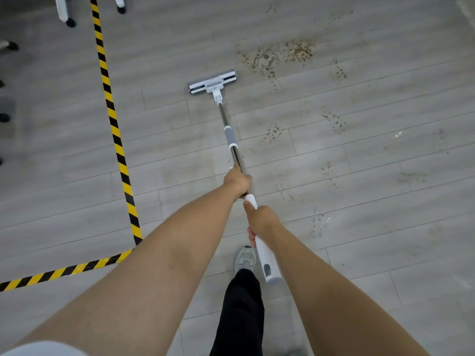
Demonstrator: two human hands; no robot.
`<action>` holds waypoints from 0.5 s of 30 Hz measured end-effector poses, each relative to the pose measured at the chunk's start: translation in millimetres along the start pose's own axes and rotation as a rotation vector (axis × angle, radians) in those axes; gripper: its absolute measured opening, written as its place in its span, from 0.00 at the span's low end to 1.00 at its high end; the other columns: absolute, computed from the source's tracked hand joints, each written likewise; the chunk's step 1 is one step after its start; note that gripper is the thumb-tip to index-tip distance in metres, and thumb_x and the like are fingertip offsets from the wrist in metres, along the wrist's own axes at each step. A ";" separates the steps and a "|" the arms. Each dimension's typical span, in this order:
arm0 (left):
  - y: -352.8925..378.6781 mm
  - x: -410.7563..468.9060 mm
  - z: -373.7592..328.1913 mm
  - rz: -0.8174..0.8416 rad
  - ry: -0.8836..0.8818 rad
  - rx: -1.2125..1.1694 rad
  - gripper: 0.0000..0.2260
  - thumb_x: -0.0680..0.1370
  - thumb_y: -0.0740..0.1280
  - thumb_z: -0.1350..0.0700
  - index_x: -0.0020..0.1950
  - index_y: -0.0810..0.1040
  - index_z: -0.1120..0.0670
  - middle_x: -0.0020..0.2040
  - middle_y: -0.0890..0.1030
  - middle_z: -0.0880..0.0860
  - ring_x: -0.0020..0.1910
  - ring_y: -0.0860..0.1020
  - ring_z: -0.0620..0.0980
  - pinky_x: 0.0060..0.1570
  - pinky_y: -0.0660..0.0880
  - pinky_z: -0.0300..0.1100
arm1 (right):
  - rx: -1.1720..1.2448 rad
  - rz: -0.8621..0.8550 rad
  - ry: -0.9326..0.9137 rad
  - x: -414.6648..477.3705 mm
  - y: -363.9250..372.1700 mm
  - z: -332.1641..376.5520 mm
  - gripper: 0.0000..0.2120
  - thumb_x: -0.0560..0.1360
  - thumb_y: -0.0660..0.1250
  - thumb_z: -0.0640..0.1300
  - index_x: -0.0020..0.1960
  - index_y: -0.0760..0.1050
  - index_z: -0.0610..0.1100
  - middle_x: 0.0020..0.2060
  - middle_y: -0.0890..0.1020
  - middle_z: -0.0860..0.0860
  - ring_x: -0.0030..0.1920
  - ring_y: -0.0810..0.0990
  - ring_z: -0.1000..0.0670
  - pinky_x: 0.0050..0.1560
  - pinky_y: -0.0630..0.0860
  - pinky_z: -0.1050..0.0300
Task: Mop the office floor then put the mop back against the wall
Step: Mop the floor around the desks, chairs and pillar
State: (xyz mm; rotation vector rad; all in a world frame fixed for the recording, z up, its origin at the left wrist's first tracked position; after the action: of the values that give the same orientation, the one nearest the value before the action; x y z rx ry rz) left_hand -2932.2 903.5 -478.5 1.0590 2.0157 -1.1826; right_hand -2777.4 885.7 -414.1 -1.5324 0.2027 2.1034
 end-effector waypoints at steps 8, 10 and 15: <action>73.0 -81.1 63.3 0.016 -0.012 0.037 0.25 0.81 0.62 0.56 0.78 0.61 0.50 0.57 0.79 0.58 0.51 0.82 0.59 0.32 0.79 0.45 | -0.080 0.004 -0.021 -42.2 -1.4 -117.7 0.24 0.84 0.52 0.59 0.48 0.71 0.39 0.24 0.76 0.45 0.21 0.75 0.46 0.33 0.78 0.53; 97.4 -111.7 81.6 0.013 -0.020 0.050 0.23 0.81 0.62 0.56 0.76 0.63 0.52 0.56 0.79 0.58 0.48 0.81 0.58 0.29 0.76 0.44 | -0.071 0.007 -0.028 -62.0 -5.4 -155.2 0.24 0.84 0.52 0.59 0.49 0.71 0.39 0.25 0.76 0.45 0.20 0.74 0.47 0.31 0.77 0.55; 172.4 -207.2 138.2 0.041 -0.034 -0.005 0.21 0.81 0.63 0.57 0.73 0.66 0.52 0.56 0.79 0.58 0.50 0.82 0.58 0.31 0.79 0.46 | -0.085 0.001 0.008 -123.5 -19.6 -268.5 0.26 0.83 0.53 0.61 0.49 0.73 0.38 0.28 0.77 0.44 0.25 0.76 0.46 0.36 0.80 0.52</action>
State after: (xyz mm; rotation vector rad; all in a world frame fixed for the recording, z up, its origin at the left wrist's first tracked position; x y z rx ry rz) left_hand -2666.5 759.9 -455.3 1.0659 1.9604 -1.1665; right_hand -2514.5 751.3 -390.0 -1.5905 0.1182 2.1319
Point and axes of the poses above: each hand's wrist, its own x-axis towards the middle knuckle, its own y-axis out of the palm, z = x × y, the point moved 9 cm from there along x, towards the middle knuckle
